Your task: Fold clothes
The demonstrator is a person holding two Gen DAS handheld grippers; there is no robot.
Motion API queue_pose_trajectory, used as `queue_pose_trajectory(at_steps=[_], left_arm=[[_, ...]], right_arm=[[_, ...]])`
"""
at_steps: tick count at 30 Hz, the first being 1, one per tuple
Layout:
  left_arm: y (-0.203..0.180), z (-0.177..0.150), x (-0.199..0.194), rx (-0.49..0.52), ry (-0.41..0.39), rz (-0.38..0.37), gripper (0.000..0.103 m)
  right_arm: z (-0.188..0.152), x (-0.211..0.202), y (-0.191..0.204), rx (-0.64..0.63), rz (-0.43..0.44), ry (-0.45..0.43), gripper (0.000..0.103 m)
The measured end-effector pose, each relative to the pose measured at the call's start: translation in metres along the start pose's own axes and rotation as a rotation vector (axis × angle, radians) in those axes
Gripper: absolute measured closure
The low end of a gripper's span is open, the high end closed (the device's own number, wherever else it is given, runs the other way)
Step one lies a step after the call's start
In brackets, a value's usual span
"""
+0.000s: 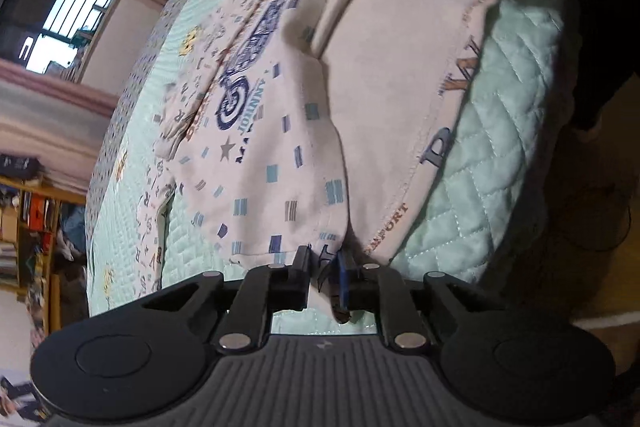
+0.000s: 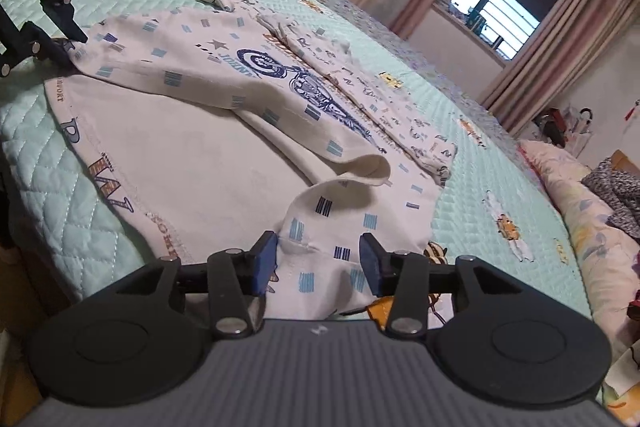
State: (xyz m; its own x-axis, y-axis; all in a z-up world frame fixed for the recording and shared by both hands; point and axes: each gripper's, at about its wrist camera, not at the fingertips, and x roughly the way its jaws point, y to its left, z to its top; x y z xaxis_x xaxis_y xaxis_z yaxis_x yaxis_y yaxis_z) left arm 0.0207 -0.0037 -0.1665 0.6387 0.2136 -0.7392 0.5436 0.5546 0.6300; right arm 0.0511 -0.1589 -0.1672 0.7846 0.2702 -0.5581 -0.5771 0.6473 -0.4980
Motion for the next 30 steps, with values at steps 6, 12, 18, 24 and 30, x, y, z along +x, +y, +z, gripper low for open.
queue_pose_trajectory(at_steps=[6, 12, 18, 24, 30], left_arm=[[-0.001, -0.002, 0.0, -0.043, -0.007, 0.012, 0.088], [-0.001, -0.004, -0.002, -0.069, -0.017, 0.014, 0.088], [0.005, -0.009, -0.003, -0.112, -0.023, 0.002, 0.088], [0.026, -0.027, -0.005, -0.246, -0.006, -0.018, 0.09], [0.046, -0.045, -0.007, -0.38, 0.011, -0.038, 0.096]], right_arm=[[0.009, 0.002, 0.018, -0.016, -0.052, -0.017, 0.053], [0.015, 0.01, 0.023, 0.003, -0.13, 0.012, 0.049], [0.01, 0.011, 0.013, 0.064, -0.113, 0.055, 0.072], [0.007, 0.006, 0.007, 0.048, -0.073, 0.061, 0.098], [-0.008, -0.032, -0.014, 0.023, -0.091, 0.038, 0.099]])
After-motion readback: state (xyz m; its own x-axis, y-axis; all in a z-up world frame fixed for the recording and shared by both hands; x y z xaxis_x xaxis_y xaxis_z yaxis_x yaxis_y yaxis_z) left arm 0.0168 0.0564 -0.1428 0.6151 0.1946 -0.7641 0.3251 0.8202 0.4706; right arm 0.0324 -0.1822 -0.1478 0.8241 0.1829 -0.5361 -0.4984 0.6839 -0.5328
